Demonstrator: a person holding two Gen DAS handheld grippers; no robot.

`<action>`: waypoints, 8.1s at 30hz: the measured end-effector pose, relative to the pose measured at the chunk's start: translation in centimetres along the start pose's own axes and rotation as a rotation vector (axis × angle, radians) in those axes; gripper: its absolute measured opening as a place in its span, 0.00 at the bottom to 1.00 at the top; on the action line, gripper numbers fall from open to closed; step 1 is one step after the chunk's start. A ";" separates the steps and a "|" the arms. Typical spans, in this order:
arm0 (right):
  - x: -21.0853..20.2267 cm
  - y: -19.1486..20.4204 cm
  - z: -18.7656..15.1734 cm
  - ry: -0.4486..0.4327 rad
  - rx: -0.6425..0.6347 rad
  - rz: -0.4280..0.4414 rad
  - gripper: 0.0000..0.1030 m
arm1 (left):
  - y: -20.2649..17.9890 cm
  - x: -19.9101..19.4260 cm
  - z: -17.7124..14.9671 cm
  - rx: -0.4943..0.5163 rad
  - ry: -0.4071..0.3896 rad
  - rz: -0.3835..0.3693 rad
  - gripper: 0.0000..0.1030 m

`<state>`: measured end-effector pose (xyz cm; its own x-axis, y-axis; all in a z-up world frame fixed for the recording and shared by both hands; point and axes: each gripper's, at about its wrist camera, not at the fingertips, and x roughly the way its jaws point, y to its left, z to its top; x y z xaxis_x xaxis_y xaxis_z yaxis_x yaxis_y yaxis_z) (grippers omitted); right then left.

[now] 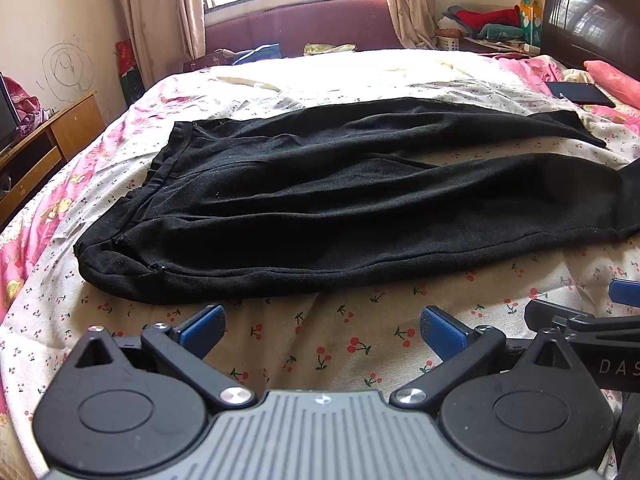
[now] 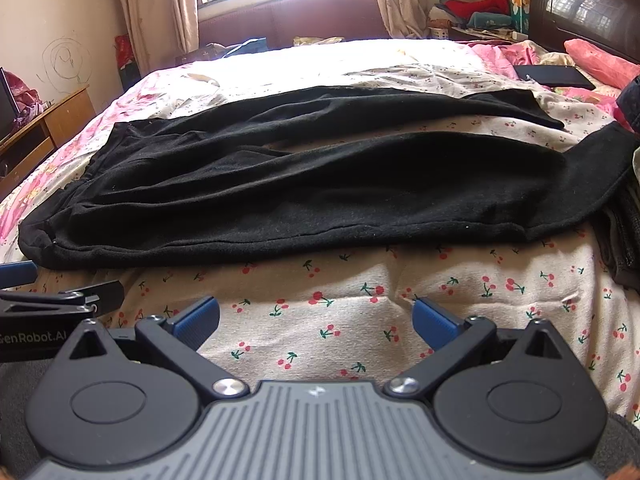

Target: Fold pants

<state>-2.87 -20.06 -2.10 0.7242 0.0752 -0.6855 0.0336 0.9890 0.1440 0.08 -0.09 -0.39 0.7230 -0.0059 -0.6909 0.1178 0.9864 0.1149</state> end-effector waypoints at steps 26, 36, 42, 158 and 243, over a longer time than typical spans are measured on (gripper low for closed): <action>0.1 0.0 0.0 0.007 -0.002 0.008 0.99 | 0.2 0.1 0.1 -0.007 0.015 -0.003 1.00; 0.1 0.1 -0.1 0.008 -0.004 0.009 0.99 | 0.1 0.3 0.1 -0.014 0.023 -0.005 1.00; 0.1 0.2 -0.1 0.008 -0.004 0.008 0.99 | 0.1 0.3 0.1 -0.012 0.023 -0.008 1.00; 11.7 30.1 2.8 -0.142 -1.084 0.366 0.63 | 22.4 8.6 -0.6 0.388 -0.208 0.078 0.44; 14.7 -22.0 19.9 0.021 0.450 -0.267 0.10 | -15.8 9.1 4.0 0.580 -0.173 -0.768 0.40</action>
<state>20.76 -43.23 -1.20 0.6363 -0.1653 -0.7535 0.5111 0.8220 0.2513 7.48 -16.40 -5.62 0.3944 -0.6828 -0.6150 0.8813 0.4706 0.0427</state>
